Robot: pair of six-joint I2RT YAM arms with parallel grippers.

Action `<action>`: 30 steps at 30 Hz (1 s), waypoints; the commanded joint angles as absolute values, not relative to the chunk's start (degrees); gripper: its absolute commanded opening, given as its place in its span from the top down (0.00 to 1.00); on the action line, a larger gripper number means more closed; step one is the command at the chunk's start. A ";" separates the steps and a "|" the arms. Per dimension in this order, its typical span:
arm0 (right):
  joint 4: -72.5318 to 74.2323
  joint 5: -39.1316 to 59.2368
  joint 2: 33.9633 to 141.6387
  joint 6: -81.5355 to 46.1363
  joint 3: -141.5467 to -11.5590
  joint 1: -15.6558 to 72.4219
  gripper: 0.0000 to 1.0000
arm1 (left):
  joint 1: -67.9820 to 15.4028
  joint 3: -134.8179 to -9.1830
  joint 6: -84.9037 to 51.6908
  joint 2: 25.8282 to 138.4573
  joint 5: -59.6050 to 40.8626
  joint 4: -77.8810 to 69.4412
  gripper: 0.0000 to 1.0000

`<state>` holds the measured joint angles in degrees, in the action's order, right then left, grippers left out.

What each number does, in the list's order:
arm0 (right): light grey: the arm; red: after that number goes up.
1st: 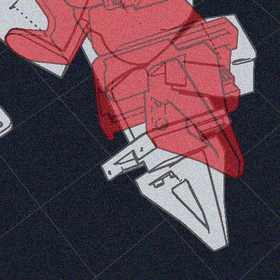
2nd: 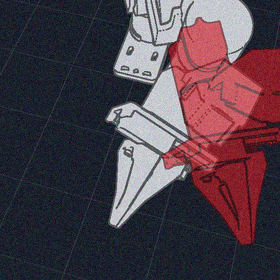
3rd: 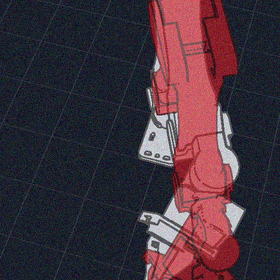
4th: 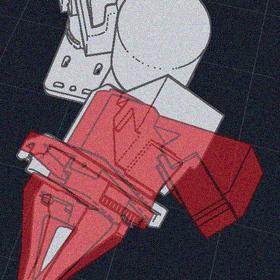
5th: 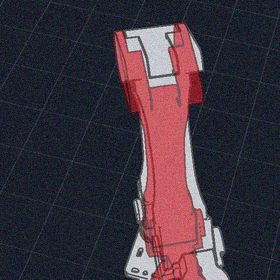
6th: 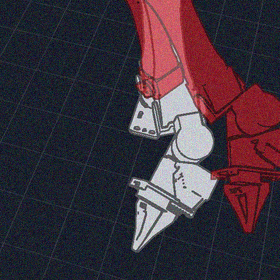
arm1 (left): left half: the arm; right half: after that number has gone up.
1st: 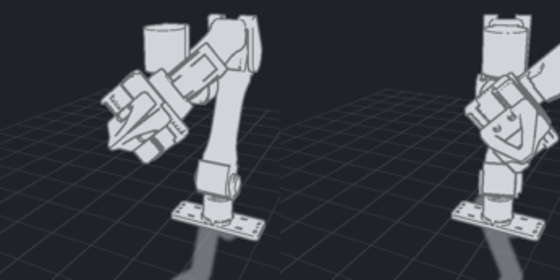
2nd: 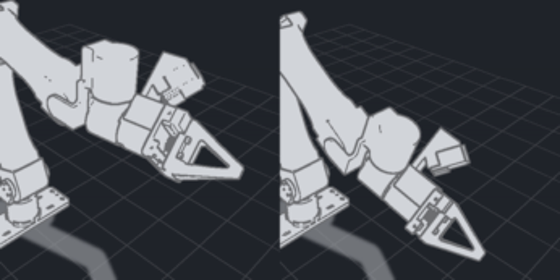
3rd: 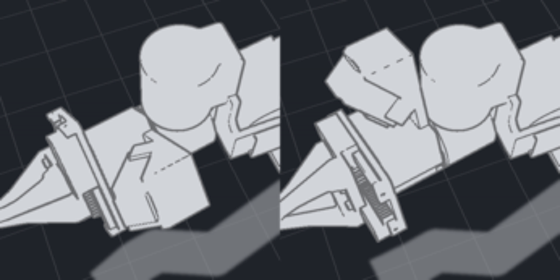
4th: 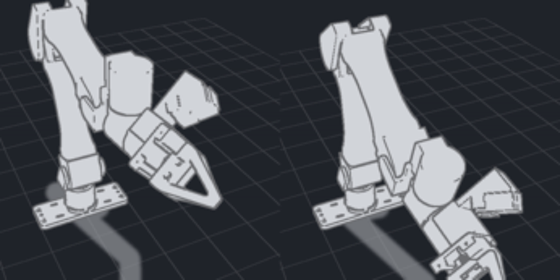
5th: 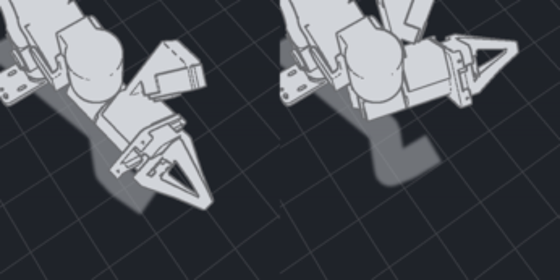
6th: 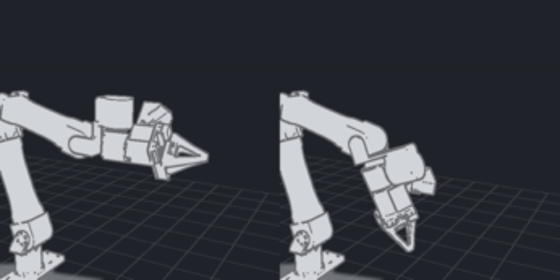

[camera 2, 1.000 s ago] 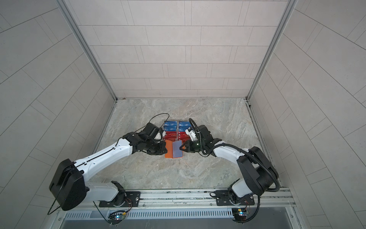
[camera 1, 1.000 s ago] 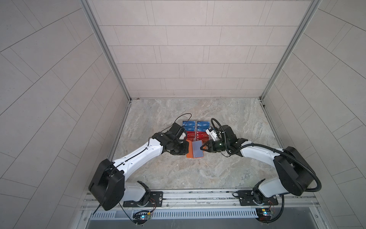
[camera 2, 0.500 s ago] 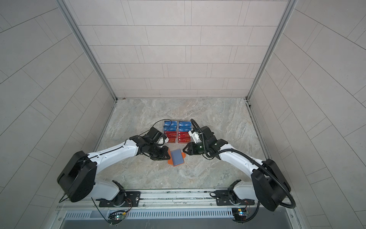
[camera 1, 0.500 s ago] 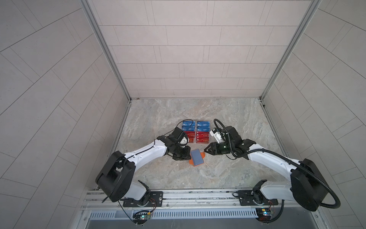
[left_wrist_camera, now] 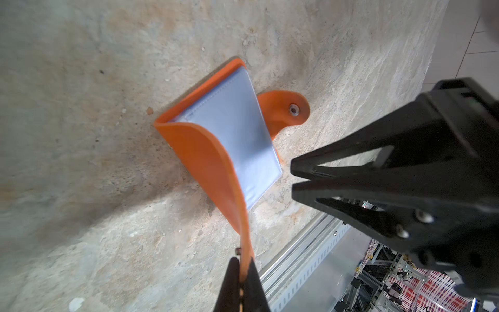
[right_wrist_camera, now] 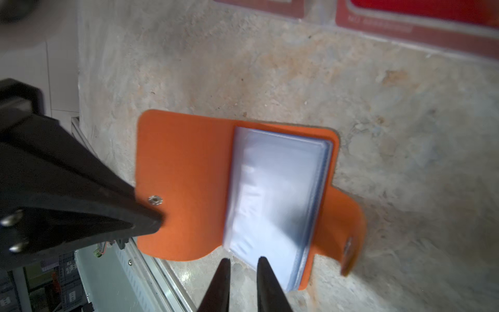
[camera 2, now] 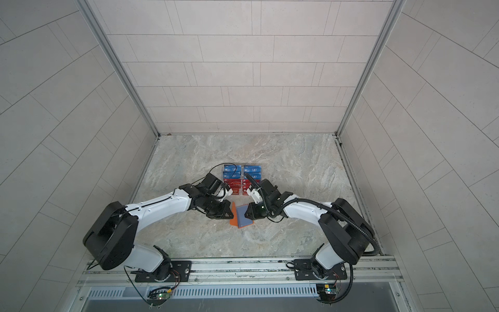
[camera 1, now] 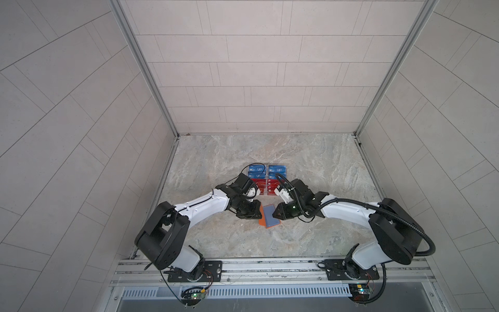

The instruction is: Put the credit cards into the card holder

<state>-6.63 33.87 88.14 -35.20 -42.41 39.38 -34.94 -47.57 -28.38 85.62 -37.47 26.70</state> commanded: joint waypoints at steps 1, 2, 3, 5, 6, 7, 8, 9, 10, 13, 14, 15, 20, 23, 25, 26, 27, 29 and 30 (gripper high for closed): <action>-5.54 33.13 89.53 -33.85 -43.89 39.82 0.79 | -33.70 -47.59 -23.66 86.30 -36.27 31.92 1.00; -6.19 33.19 89.44 -33.61 -44.19 39.89 0.78 | -33.50 -47.48 -22.96 85.86 -36.10 32.79 1.00; -6.54 33.15 89.07 -33.49 -44.25 39.99 0.77 | -33.42 -47.30 -22.63 85.49 -36.17 33.20 1.00; -7.18 32.48 88.12 -33.16 -44.42 40.26 0.76 | -33.40 -47.40 -21.84 85.95 -36.81 33.77 1.00; -7.62 32.21 87.86 -33.09 -44.63 40.45 0.76 | -33.44 -47.58 -21.33 86.33 -37.11 34.03 1.00; -8.14 32.09 87.60 -33.06 -44.98 40.58 0.76 | -33.53 -47.59 -20.95 86.54 -38.03 33.47 1.00; -8.51 31.84 87.33 -32.97 -45.25 40.86 0.76 | -33.49 -47.42 -21.07 86.48 -38.40 32.83 1.00; -8.93 31.37 87.11 -32.84 -45.54 41.17 0.76 | -33.48 -47.62 -20.98 86.35 -37.83 32.89 1.00; -9.13 30.81 87.10 -32.78 -45.86 41.58 0.76 | -33.41 -48.03 -20.43 86.59 -36.82 33.60 1.00; -8.64 29.99 88.22 -32.91 -45.92 42.26 0.76 | -32.97 -49.16 -19.85 88.13 -34.52 35.32 1.00; -8.62 29.84 88.85 -33.01 -46.05 42.28 0.76 | -32.96 -49.16 -20.22 88.50 -34.47 35.30 1.00; -8.60 29.88 89.68 -32.96 -46.10 42.36 0.76 | -32.96 -48.75 -21.01 88.49 -34.38 34.80 1.00; -7.01 28.92 91.64 -33.08 -44.89 42.70 0.77 | -32.96 -45.96 -23.34 87.16 -32.09 32.08 0.97; -7.12 28.91 92.85 -32.79 -44.91 42.81 0.77 | -32.95 -45.92 -23.98 87.91 -31.55 31.65 0.95; -8.32 28.01 93.31 -32.07 -45.03 42.98 0.78 | -32.96 -45.31 -25.14 87.50 -31.70 30.99 0.88; -8.81 27.47 93.49 -31.69 -45.04 42.98 0.78 | -32.96 -44.71 -25.71 86.90 -31.44 30.78 0.82; -9.24 26.88 93.60 -31.32 -45.04 43.07 0.79 | -32.96 -43.94 -26.41 86.09 -30.89 30.45 0.77; -9.08 26.11 93.86 -31.22 -44.64 43.17 0.79 | -32.96 -42.71 -27.77 84.80 -29.94 29.74 0.70; -8.89 26.02 94.16 -31.21 -44.67 43.16 0.79 | -32.96 -42.41 -28.36 84.43 -29.52 29.47 0.67</action>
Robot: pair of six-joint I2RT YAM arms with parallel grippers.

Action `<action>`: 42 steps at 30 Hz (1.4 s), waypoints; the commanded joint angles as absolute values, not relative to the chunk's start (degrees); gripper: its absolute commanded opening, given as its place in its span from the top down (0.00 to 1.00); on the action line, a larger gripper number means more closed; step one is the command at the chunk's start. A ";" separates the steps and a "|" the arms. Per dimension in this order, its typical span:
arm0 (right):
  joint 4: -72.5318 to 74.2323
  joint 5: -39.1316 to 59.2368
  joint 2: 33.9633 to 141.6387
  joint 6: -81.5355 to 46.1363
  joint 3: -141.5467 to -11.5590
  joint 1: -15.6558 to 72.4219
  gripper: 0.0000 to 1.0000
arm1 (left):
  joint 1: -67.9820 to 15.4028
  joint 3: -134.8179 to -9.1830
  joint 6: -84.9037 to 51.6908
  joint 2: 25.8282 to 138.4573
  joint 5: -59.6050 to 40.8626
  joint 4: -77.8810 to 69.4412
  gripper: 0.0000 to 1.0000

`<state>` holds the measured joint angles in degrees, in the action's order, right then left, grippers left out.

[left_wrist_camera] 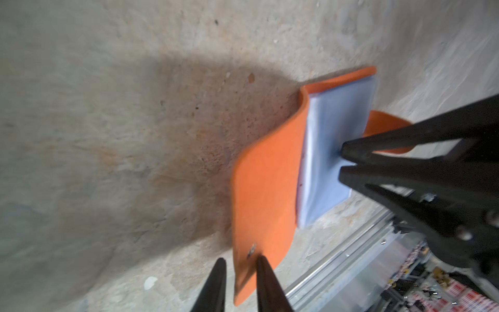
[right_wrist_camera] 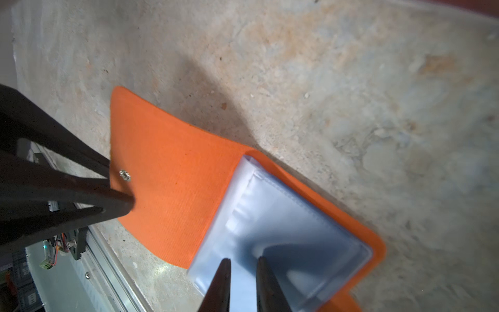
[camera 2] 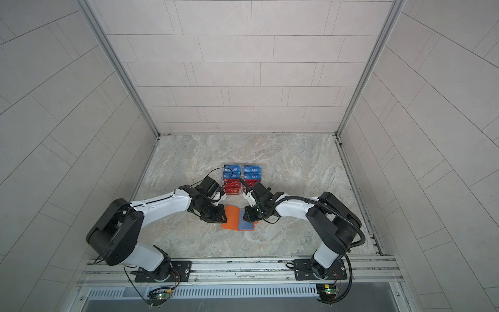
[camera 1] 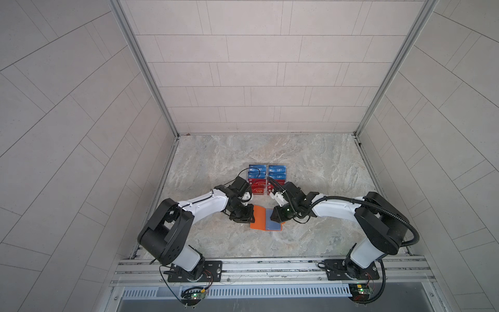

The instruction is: Put the credit cards into the card holder

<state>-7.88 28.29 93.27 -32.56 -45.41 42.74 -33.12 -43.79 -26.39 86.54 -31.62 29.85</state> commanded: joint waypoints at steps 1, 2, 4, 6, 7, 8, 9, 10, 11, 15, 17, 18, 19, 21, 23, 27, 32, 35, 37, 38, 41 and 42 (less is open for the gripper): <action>-8.63 26.02 94.43 -31.13 -44.85 43.24 0.79 | -32.96 -42.39 -28.76 84.14 -29.02 29.61 0.67; -8.81 26.10 94.78 -30.99 -45.12 43.45 0.79 | -32.96 -42.38 -29.20 83.69 -28.51 29.71 0.67; -9.47 25.86 95.18 -30.38 -46.00 43.89 0.79 | -32.96 -42.65 -30.17 81.97 -27.40 29.64 0.66; -9.72 25.62 95.38 -30.15 -46.40 44.36 0.79 | -32.96 -43.85 -31.30 79.60 -26.30 29.92 0.66; -9.80 25.66 95.51 -30.15 -46.38 44.47 0.79 | -32.96 -44.41 -31.67 78.71 -26.15 29.86 0.65; -9.86 25.66 95.54 -30.21 -46.36 44.47 0.79 | -32.96 -45.27 -32.25 77.36 -25.69 30.02 0.65; -9.89 25.66 95.41 -30.15 -46.37 44.47 0.79 | -32.96 -46.27 -32.35 76.40 -24.60 30.88 0.65; -9.93 25.53 95.34 -30.22 -46.32 44.48 0.79 | -32.96 -47.25 -32.41 75.62 -23.90 31.51 0.65; -9.87 25.53 95.19 -30.29 -46.29 44.47 0.79 | -32.96 -48.10 -32.99 74.65 -23.30 31.80 0.66; -9.72 25.31 94.82 -30.67 -45.99 44.56 0.79 | -32.96 -48.86 -37.78 71.17 -26.94 26.01 0.64; -9.37 25.48 94.83 -30.69 -46.12 44.58 0.79 | -32.96 -48.06 -41.28 70.76 -31.40 20.30 0.63; -9.09 25.51 94.83 -30.90 -46.05 44.56 0.79 | -33.04 -47.23 -43.21 71.13 -33.26 17.58 0.63; -8.97 25.72 94.83 -31.01 -45.99 44.59 0.79 | -33.09 -46.51 -44.53 71.43 -34.45 15.43 0.64; -8.67 25.91 94.83 -31.11 -45.98 44.57 0.79 | -33.68 -45.02 -46.16 72.68 -35.61 12.20 0.65; -8.54 26.02 94.45 -31.39 -45.87 44.56 0.79 | -34.71 -44.32 -46.66 74.40 -36.10 10.49 0.67; -8.53 26.23 93.66 -31.72 -45.79 44.58 0.79 | -37.17 -43.98 -46.85 78.12 -36.48 8.01 0.69; -7.95 26.73 92.66 -31.95 -44.96 44.47 0.79 | -37.62 -41.20 -47.20 79.45 -33.47 6.59 0.72; -8.31 26.60 92.07 -32.07 -44.77 44.40 0.79 | -37.62 -41.00 -45.11 81.50 -30.87 9.34 0.74; -9.37 26.03 91.46 -31.67 -44.99 44.39 0.79 | -37.63 -40.73 -43.64 82.55 -29.23 10.68 0.76; -10.10 25.48 91.04 -31.39 -45.07 44.45 0.79 | -37.64 -40.42 -43.07 82.86 -28.38 11.08 0.76; -10.90 24.27 89.39 -31.25 -44.39 44.47 0.79 | -37.71 -39.65 -41.89 83.49 -26.68 11.88 0.78; -11.12 24.09 88.86 -31.12 -44.21 44.47 0.79 | -37.86 -39.40 -41.54 83.64 -26.43 12.03 0.79</action>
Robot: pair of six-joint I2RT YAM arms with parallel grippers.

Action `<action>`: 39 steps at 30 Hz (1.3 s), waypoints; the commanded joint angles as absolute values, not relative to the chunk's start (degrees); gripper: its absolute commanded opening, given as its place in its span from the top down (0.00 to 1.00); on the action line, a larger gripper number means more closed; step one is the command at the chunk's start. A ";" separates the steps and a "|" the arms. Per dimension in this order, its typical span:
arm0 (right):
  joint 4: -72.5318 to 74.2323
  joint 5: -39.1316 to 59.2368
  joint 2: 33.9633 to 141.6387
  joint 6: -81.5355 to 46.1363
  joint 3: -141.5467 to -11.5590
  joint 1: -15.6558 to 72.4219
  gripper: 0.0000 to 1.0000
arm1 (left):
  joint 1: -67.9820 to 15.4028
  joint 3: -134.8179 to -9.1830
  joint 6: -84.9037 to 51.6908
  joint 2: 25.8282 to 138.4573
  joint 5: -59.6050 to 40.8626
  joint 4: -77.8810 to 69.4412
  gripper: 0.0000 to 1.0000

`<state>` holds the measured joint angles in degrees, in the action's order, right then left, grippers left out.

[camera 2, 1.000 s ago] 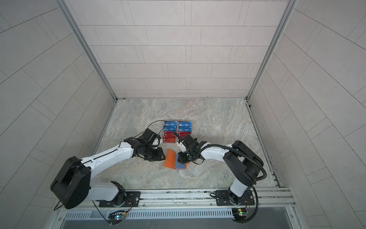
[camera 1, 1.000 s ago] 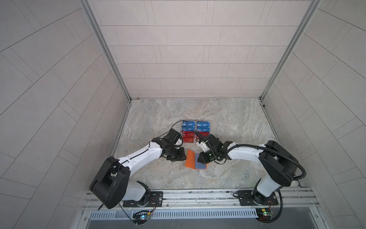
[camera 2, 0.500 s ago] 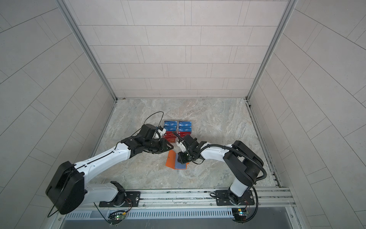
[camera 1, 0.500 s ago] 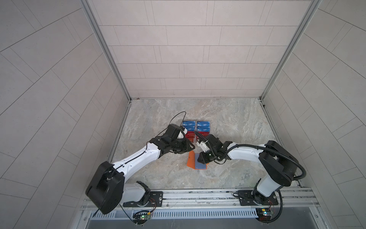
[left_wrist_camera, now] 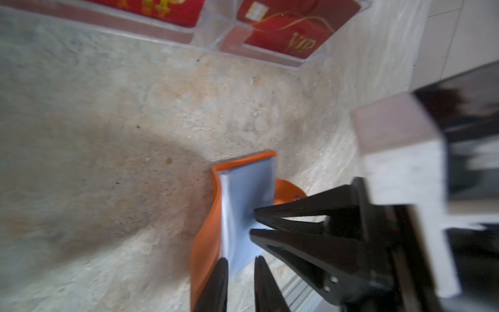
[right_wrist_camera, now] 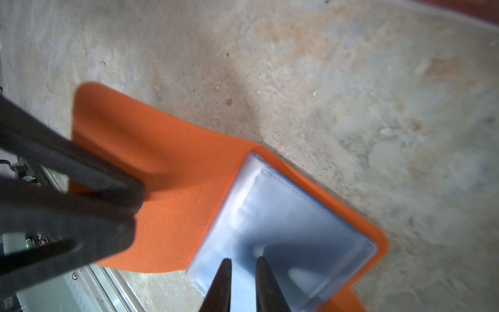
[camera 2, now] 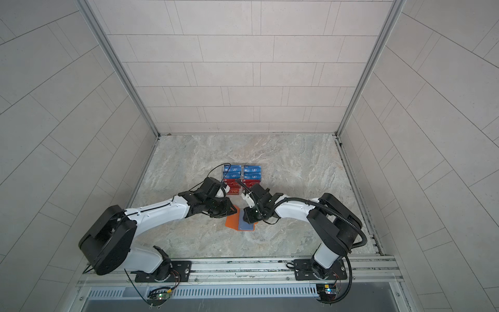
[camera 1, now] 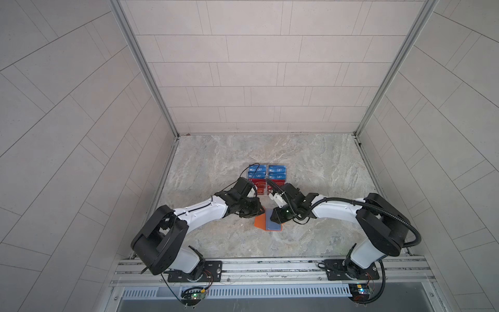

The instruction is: Put the credit cards into the card holder

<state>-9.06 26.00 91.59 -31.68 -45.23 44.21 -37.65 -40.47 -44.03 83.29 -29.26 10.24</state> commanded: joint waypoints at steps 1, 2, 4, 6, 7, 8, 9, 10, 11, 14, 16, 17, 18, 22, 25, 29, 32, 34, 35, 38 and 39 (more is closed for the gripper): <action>-11.60 23.93 88.33 -31.03 -44.09 44.47 0.79 | -38.09 -39.24 -41.22 83.75 -25.84 12.51 0.79; -12.40 23.82 87.93 -30.94 -44.06 44.47 0.79 | -38.31 -39.14 -40.90 83.72 -25.14 13.18 0.79; -13.17 23.82 87.50 -30.99 -43.69 44.47 0.79 | -38.83 -38.73 -40.83 83.66 -24.26 13.45 0.79; -13.45 23.61 87.61 -30.95 -43.03 44.47 0.80 | -39.34 -38.36 -40.87 83.98 -23.58 13.13 0.79; -13.60 23.34 87.84 -30.96 -42.64 44.47 0.80 | -39.52 -38.22 -40.87 84.29 -23.40 12.98 0.79; -13.87 22.85 88.18 -31.01 -42.40 44.47 0.80 | -39.62 -37.93 -40.87 84.65 -23.23 12.77 0.79; -13.96 22.39 88.39 -31.05 -42.24 44.47 0.80 | -39.56 -37.66 -40.74 84.83 -23.00 12.60 0.80; -13.87 22.14 88.50 -31.11 -42.03 44.47 0.81 | -39.63 -37.25 -40.64 85.05 -22.69 12.50 0.80; -13.71 21.81 88.59 -31.21 -41.92 44.47 0.81 | -39.58 -36.82 -40.41 85.14 -22.40 12.48 0.80; -13.45 20.95 89.08 -31.29 -41.79 44.47 0.81 | -39.64 -35.37 -40.08 85.08 -21.36 12.23 0.81; -13.38 20.75 89.76 -31.37 -41.75 44.49 0.82 | -39.64 -34.57 -39.99 85.07 -21.10 11.95 0.81; -13.23 20.80 90.01 -31.46 -41.66 44.47 0.83 | -39.64 -34.32 -40.04 84.95 -20.96 11.79 0.81; -13.11 20.79 90.29 -31.51 -41.58 44.47 0.83 | -39.64 -34.06 -40.00 84.95 -20.92 11.57 0.81; -13.10 20.83 90.62 -31.47 -41.53 44.47 0.84 | -39.72 -33.31 -40.25 84.92 -21.02 10.99 0.81; -13.38 20.77 90.53 -31.26 -41.72 44.47 0.84 | -39.70 -33.44 -40.28 84.48 -21.27 11.49 0.82; -13.45 20.83 90.31 -31.28 -41.92 44.47 0.84 | -39.73 -35.68 -40.39 81.32 -22.37 12.69 0.80; -13.38 20.79 90.19 -31.30 -41.92 44.47 0.84 | -39.73 -38.27 -40.34 80.01 -24.35 13.02 0.76; -13.27 20.75 90.18 -31.30 -41.92 44.47 0.84 | -39.68 -39.90 -40.28 80.30 -26.20 12.47 0.74; -13.32 20.79 90.15 -31.33 -41.92 44.47 0.84 | -39.68 -40.35 -40.18 80.57 -26.97 12.32 0.74; -13.44 20.53 89.79 -31.38 -41.75 44.47 0.84 | -39.73 -41.17 -39.68 81.63 -27.19 12.28 0.73; -13.47 20.41 89.69 -31.38 -41.67 44.48 0.84 | -39.69 -41.46 -39.36 82.03 -27.40 12.23 0.73</action>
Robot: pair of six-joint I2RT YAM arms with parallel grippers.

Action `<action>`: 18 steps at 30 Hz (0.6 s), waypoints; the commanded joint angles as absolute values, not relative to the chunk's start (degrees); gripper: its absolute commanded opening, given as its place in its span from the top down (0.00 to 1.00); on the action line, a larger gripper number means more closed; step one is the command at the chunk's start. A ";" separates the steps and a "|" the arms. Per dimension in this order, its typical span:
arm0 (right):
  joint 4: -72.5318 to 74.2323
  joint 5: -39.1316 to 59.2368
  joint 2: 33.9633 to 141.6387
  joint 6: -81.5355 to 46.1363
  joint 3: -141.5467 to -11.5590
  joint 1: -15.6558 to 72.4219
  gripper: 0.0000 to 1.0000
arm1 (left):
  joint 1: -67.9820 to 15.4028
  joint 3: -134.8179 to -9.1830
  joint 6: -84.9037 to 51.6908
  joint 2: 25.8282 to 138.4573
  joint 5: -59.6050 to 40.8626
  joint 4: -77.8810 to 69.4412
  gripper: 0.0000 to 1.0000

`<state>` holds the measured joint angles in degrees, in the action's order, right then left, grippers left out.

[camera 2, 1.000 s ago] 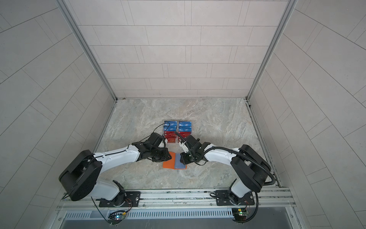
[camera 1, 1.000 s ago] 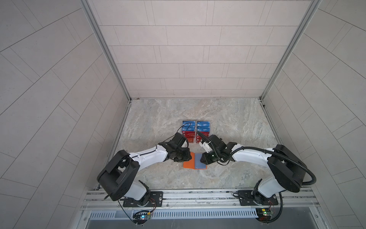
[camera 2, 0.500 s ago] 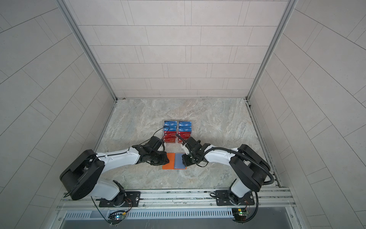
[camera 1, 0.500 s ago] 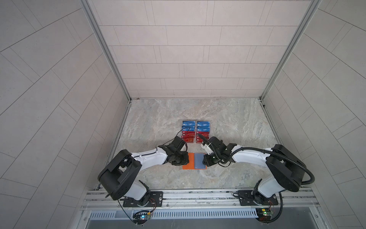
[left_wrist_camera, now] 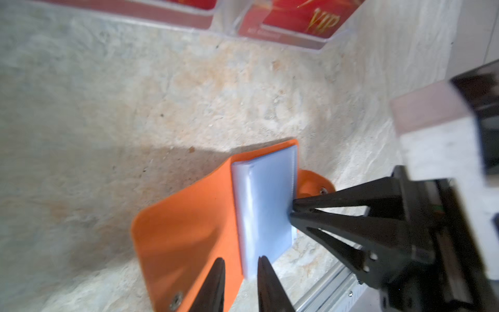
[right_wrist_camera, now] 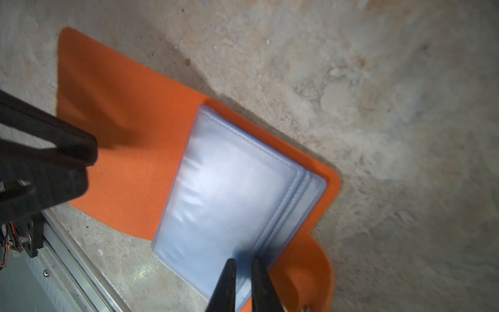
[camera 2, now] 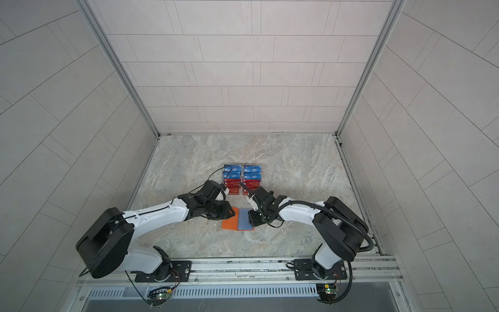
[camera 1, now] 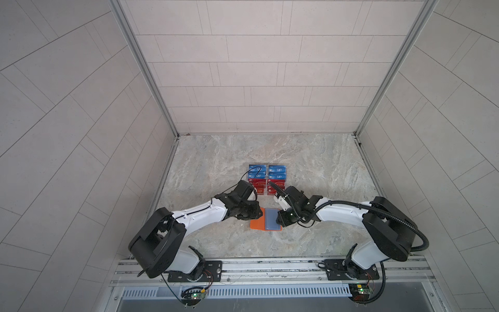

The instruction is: Put the credit cards into the card holder

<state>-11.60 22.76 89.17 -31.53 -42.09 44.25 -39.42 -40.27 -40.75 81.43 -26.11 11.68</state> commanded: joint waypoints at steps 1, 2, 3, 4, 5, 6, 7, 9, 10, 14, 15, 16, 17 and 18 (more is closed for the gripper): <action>-13.49 20.31 89.65 -31.29 -41.66 44.47 0.84 | -39.73 -41.70 -39.15 82.60 -27.76 11.92 0.72; -13.49 20.24 89.65 -31.30 -41.75 44.48 0.84 | -39.72 -42.00 -39.05 83.28 -28.50 11.51 0.71; -13.53 20.21 89.65 -31.35 -41.83 44.47 0.84 | -39.71 -42.22 -39.02 84.24 -29.66 10.87 0.71; -13.54 20.30 89.76 -31.31 -41.92 44.47 0.84 | -39.78 -42.36 -39.02 85.12 -30.59 10.03 0.70; -13.54 20.40 89.89 -31.36 -42.01 44.47 0.84 | -39.81 -42.28 -39.09 85.67 -30.80 9.42 0.70; -13.49 20.42 89.96 -31.34 -42.00 44.47 0.84 | -39.80 -42.03 -39.26 86.31 -31.06 8.63 0.70; -13.56 20.40 90.00 -31.29 -41.97 44.47 0.84 | -39.80 -41.84 -39.32 86.74 -31.38 7.82 0.70; -13.54 20.43 90.09 -31.29 -42.08 44.52 0.84 | -39.81 -41.71 -39.45 87.85 -31.96 6.81 0.70; -13.54 20.48 90.08 -31.29 -42.10 44.47 0.84 | -39.81 -41.56 -39.70 88.34 -32.43 5.91 0.70; -13.78 20.48 90.18 -31.25 -42.26 44.47 0.84 | -39.95 -41.22 -40.52 90.28 -34.14 3.35 0.70; -13.71 20.48 90.16 -31.25 -42.20 44.47 0.84 | -39.95 -41.18 -40.53 90.68 -34.21 3.09 0.69; -13.79 20.48 90.17 -31.20 -42.22 44.47 0.84 | -39.91 -41.22 -40.43 91.02 -34.23 3.07 0.69; -13.84 20.48 90.17 -31.23 -42.24 44.47 0.84 | -39.99 -41.22 -40.43 91.15 -34.16 3.16 0.69; -13.81 20.47 90.17 -31.12 -42.30 44.48 0.84 | -39.93 -41.13 -40.41 91.39 -33.97 3.09 0.69</action>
<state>-11.66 22.68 89.17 -31.53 -42.11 44.25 -39.68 -41.21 -40.51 90.70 -33.21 4.60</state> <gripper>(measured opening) 0.160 0.307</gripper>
